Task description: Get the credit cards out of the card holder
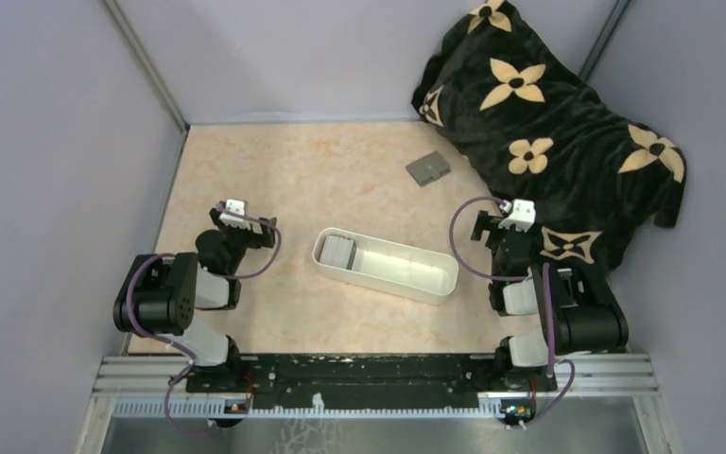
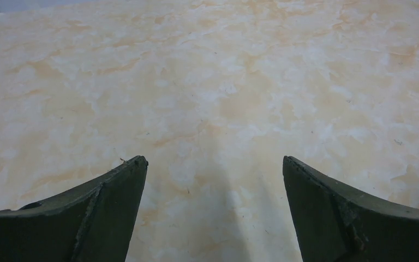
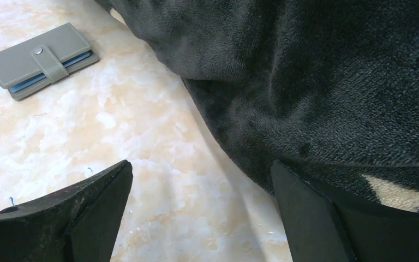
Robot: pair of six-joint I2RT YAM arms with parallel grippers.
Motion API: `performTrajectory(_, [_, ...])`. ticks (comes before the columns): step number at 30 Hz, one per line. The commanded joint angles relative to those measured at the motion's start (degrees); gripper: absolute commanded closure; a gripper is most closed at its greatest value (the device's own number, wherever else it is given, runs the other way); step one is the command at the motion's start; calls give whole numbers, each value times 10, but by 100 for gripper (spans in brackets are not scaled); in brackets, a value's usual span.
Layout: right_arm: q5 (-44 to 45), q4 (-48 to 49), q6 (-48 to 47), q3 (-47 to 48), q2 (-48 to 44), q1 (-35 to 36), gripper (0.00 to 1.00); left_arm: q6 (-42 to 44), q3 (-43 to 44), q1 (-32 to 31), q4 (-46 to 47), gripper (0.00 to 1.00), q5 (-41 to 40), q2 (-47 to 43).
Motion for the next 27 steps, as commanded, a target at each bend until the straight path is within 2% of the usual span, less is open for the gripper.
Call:
performTrajectory(1, [-3,34,4,6,0,-3,1,5,4,-3,6,1,7,4])
performTrajectory(17, [2,37,0,3,-8,-1,1,4,6,-3,5,1,4,4])
performTrajectory(19, [14,0,-15,11,-39,18,1,-5,16,-3,-33,1,-18,-24])
performTrajectory(22, [31,-112,-58,49,-110,58,1,-5,59,-6,-189,1,-13,-125])
performTrajectory(23, [22,-153,-58,64,-133,65,1,-18,65,-9,-207,1,-9,-155])
performTrajectory(25, [5,-208,2,91,-174,66,1,-61,63,-24,-214,1,-3,-212])
performTrajectory(27, [-7,-277,87,117,-216,66,1,-87,64,-73,-220,1,-18,-252])
